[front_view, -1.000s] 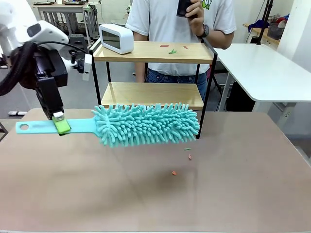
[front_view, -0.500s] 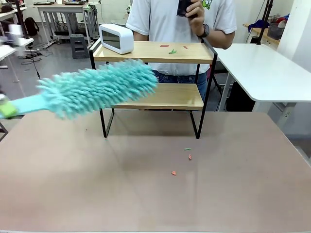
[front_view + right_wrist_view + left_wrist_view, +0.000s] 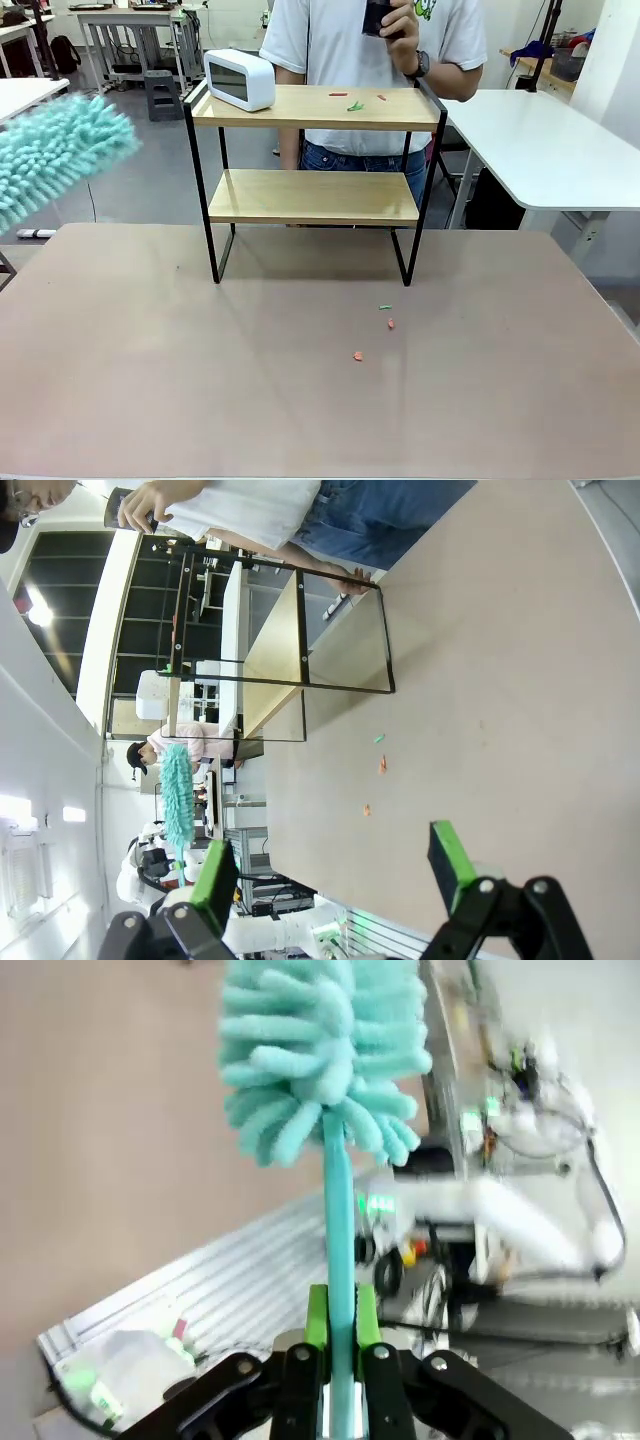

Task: Clean the shelf.
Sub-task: Clean the specific tier of the Shelf with the Duster once objects are removed, then clean the remaining tier of the Shelf with the Duster once objects are removed.

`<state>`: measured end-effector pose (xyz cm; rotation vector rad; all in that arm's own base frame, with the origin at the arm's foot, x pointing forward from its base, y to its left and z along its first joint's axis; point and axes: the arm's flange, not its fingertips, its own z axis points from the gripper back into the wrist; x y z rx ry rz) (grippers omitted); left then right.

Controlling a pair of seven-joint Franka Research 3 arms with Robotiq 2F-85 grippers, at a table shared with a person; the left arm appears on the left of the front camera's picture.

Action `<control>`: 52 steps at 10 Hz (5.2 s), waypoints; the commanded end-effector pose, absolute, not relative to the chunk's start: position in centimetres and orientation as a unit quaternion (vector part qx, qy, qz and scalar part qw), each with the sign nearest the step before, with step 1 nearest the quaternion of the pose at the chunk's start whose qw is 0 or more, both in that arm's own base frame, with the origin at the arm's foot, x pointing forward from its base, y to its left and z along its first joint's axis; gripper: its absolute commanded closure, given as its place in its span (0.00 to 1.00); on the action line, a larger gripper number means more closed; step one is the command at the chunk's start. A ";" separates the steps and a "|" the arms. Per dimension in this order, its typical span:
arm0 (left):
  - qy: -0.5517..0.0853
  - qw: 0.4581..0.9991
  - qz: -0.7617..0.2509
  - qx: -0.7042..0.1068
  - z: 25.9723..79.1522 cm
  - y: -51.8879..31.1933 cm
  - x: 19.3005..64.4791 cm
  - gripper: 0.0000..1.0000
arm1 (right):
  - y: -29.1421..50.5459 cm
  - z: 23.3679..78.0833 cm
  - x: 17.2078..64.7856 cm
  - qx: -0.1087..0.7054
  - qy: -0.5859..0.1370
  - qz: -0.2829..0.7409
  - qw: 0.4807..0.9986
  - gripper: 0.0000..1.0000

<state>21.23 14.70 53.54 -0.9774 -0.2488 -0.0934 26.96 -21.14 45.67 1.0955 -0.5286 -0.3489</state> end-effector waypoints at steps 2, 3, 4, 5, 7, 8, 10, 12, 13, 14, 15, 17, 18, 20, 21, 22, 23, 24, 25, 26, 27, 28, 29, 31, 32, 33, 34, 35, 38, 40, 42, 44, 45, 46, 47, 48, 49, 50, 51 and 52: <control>-0.094 0.877 0.035 -0.470 51.1 13.4 28.8 0.88 | -21.1 45.7 27.2 0.516 -0.261 -0.153 0.802 0.00; -0.124 0.877 0.008 -0.465 52.1 15.3 23.1 0.88 | -21.1 45.7 27.2 0.516 -0.261 -0.153 0.802 0.00; -0.124 0.877 0.008 -0.465 52.1 15.3 23.1 0.88 | -21.1 45.7 27.2 0.516 -0.261 -0.153 0.802 0.00; -0.124 0.877 0.008 -0.465 52.1 15.3 23.1 0.88 | -21.1 45.7 27.2 0.516 -0.261 -0.153 0.802 0.00; -0.124 0.877 0.008 -0.465 52.1 15.3 23.1 0.88 | -21.1 45.7 27.2 0.516 -0.261 -0.153 0.802 0.00; -0.124 0.877 0.008 -0.465 52.1 15.3 23.1 0.88 | -21.1 45.7 27.2 0.516 -0.261 -0.153 0.802 0.00; -0.124 0.877 0.008 -0.465 52.1 15.3 23.1 0.88 | -21.1 45.7 27.2 0.516 -0.261 -0.153 0.802 0.00; -0.124 0.877 0.008 -0.465 52.1 15.3 23.1 0.88 | -21.1 45.7 27.2 0.516 -0.261 -0.153 0.802 0.00; -0.124 0.877 0.008 -0.465 52.1 15.3 23.1 0.88 | -21.1 45.7 27.2 0.516 -0.261 -0.153 0.802 0.00; -0.124 0.877 0.008 -0.465 52.1 15.3 23.1 0.88 | -21.1 45.7 27.2 0.516 -0.261 -0.153 0.802 0.00; -0.124 0.877 0.008 -0.465 52.1 15.3 23.1 0.88 | -21.1 45.7 27.2 0.516 -0.261 -0.153 0.802 0.00; -0.124 0.877 0.008 -0.465 52.1 15.3 23.1 0.88 | -21.1 45.7 27.2 0.516 -0.261 -0.153 0.802 0.00; -0.124 0.877 0.008 -0.465 52.1 15.3 23.1 0.88 | -21.1 45.7 27.2 0.516 -0.261 -0.153 0.802 0.00; -0.124 0.877 0.008 -0.465 52.1 15.3 23.1 0.88 | -21.1 45.7 27.2 0.516 -0.261 -0.153 0.802 0.00; -0.124 0.877 0.008 -0.465 52.1 15.3 23.1 0.88 | -21.1 45.7 27.2 0.516 -0.261 -0.153 0.802 0.00; -0.124 0.877 0.008 -0.465 52.1 15.3 23.1 0.88 | -21.1 45.7 27.2 0.516 -0.261 -0.153 0.802 0.00; -0.121 0.878 0.013 -0.463 52.1 15.1 23.2 0.88 | -21.1 45.7 27.2 0.516 -0.261 -0.153 0.802 0.00; -0.134 0.870 0.004 -0.474 54.8 14.0 24.0 0.88 | -21.1 45.7 27.2 0.516 -0.261 -0.153 0.802 0.00; -0.158 0.869 -0.002 -0.469 59.0 12.5 25.4 0.88 | -21.1 45.7 27.2 0.516 -0.261 -0.153 0.802 0.00; -0.199 0.876 0.028 -0.438 62.9 10.8 26.9 0.88 | -21.1 45.7 27.2 0.516 -0.261 -0.153 0.802 0.00; -0.211 0.880 0.042 -0.422 66.3 8.6 28.4 0.88 | -21.1 45.7 27.2 0.516 -0.261 -0.153 0.802 0.00; -0.218 0.880 0.023 -0.421 69.1 5.7 29.6 0.88 | -21.1 45.7 27.2 0.516 -0.261 -0.153 0.802 0.00; -0.215 0.893 0.013 -0.394 71.0 1.4 30.5 0.88 | -21.1 45.7 27.2 0.516 -0.261 -0.153 0.802 0.00; -0.204 0.914 -0.029 -0.349 71.5 -7.3 31.5 0.88 | -21.1 45.7 27.2 0.516 -0.261 -0.153 0.802 0.00; -0.183 0.921 -0.034 -0.343 71.3 -11.0 32.6 0.88 | -21.1 45.7 27.2 0.516 -0.261 -0.153 0.802 0.00; -0.169 0.925 -0.043 -0.338 70.8 -14.1 33.4 0.88 | -21.1 45.7 27.2 0.516 -0.261 -0.153 0.802 0.00; -0.171 0.928 -0.039 -0.330 69.9 -16.0 33.7 0.88 | -21.1 45.7 27.2 0.516 -0.261 -0.153 0.802 0.00; -0.158 0.927 -0.041 -0.338 69.0 -16.8 34.1 0.88 | -21.1 45.7 27.2 0.516 -0.261 -0.153 0.802 0.00; -0.151 0.930 -0.053 -0.332 67.5 -18.3 34.2 0.88 | -21.1 45.7 27.2 0.516 -0.261 -0.153 0.802 0.00; -0.151 0.930 -0.053 -0.332 67.5 -18.3 34.2 0.88 | -21.1 45.7 27.2 0.516 -0.261 -0.153 0.802 0.00; -0.151 0.930 -0.053 -0.332 67.5 -18.3 34.2 0.88 | -21.1 45.7 27.2 0.516 -0.261 -0.153 0.802 0.00; -0.165 0.931 -0.030 -0.325 67.5 -19.0 35.3 0.88 | -21.1 45.7 27.2 0.516 -0.261 -0.153 0.802 0.00; -0.170 0.924 -0.053 -0.339 68.3 -20.2 36.5 0.88 | -21.1 45.7 27.2 0.516 -0.261 -0.153 0.802 0.00; -0.169 0.933 -0.045 -0.314 68.5 -21.8 38.1 0.88 | -21.1 45.7 27.2 0.516 -0.261 -0.153 0.802 0.00; -0.168 0.942 -0.020 -0.290 68.3 -22.8 39.5 0.88 | -21.1 45.7 27.2 0.516 -0.261 -0.153 0.802 0.00; -0.152 0.946 -0.018 -0.285 67.9 -23.7 40.7 0.88 | -21.1 45.7 27.2 0.516 -0.261 -0.153 0.802 0.00; -0.138 0.950 -0.015 -0.278 67.6 -24.6 41.6 0.88 | -21.1 45.7 27.2 0.516 -0.261 -0.153 0.802 0.00; -0.121 0.953 -0.019 -0.277 67.4 -25.4 42.4 0.88 | -21.1 45.7 27.2 0.516 -0.261 -0.153 0.802 0.00; -0.110 0.953 -0.038 -0.279 67.4 -25.9 42.9 0.88 | -21.1 45.7 27.2 0.516 -0.261 -0.153 0.802 0.00; -0.104 0.954 -0.047 -0.278 67.4 -26.4 43.4 0.88 | -21.1 45.7 27.2 0.516 -0.261 -0.153 0.802 0.00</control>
